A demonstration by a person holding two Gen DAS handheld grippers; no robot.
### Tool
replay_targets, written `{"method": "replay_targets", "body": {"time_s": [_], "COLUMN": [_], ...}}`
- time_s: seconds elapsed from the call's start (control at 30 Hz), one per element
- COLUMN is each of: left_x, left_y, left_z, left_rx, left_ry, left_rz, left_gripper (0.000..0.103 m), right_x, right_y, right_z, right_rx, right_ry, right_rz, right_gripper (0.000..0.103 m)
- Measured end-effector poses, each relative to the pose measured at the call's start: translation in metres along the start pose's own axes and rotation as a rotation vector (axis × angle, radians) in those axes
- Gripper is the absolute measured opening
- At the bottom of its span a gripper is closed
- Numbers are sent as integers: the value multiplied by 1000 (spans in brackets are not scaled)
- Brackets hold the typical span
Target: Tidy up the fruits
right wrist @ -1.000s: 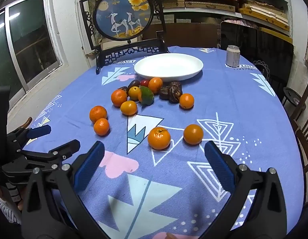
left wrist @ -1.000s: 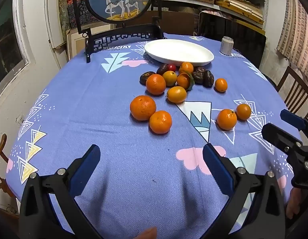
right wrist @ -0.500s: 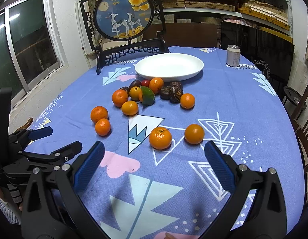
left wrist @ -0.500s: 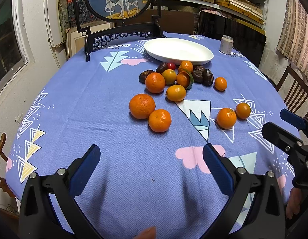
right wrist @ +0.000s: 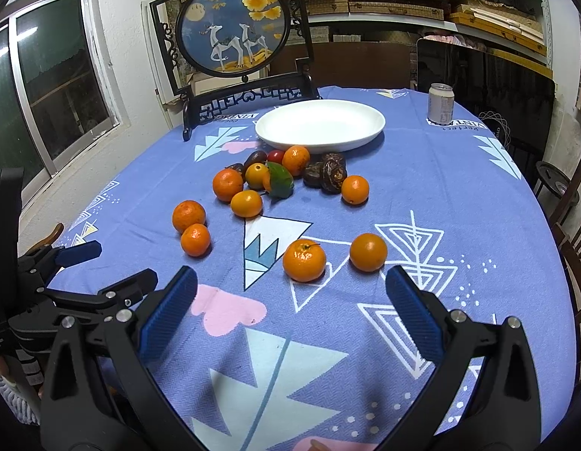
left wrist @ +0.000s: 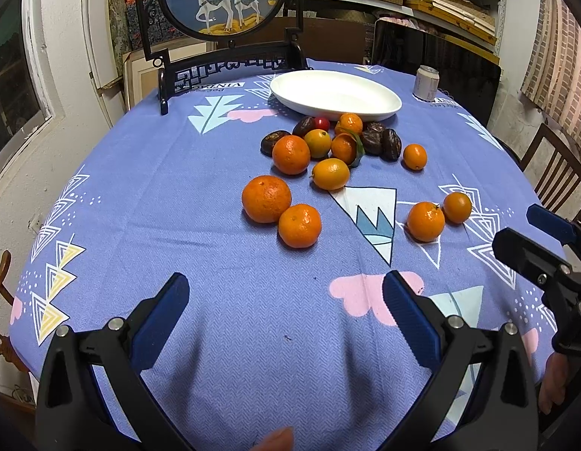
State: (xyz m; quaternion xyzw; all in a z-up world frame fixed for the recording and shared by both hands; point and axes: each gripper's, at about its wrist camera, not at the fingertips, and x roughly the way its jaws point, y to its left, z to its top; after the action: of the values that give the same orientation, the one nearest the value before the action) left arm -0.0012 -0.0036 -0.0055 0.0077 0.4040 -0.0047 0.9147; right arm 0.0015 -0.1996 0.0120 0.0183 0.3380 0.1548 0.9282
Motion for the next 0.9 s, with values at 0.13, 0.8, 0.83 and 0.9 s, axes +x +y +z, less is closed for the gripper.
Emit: {"method": "replay_targets", "body": {"time_s": [0.13, 0.8, 0.83, 0.9], "left_x": [0, 3, 3, 3], "left_y": [-1, -3, -3, -2], "left_z": [-1, -1, -1, -1], "left_rx": [0, 8, 8, 9], "left_ry": [2, 18, 19, 20], "left_rz": [0, -6, -7, -7], "left_gripper": [102, 102, 102, 102], "right_x": [0, 3, 3, 2], "right_y": [0, 0, 0, 1], "right_z": [0, -1, -1, -1], "right_rx": [1, 12, 11, 11], "right_ry": [1, 9, 9, 8], "right_rz": [0, 8, 8, 8], "right_gripper": [101, 101, 101, 101]}}
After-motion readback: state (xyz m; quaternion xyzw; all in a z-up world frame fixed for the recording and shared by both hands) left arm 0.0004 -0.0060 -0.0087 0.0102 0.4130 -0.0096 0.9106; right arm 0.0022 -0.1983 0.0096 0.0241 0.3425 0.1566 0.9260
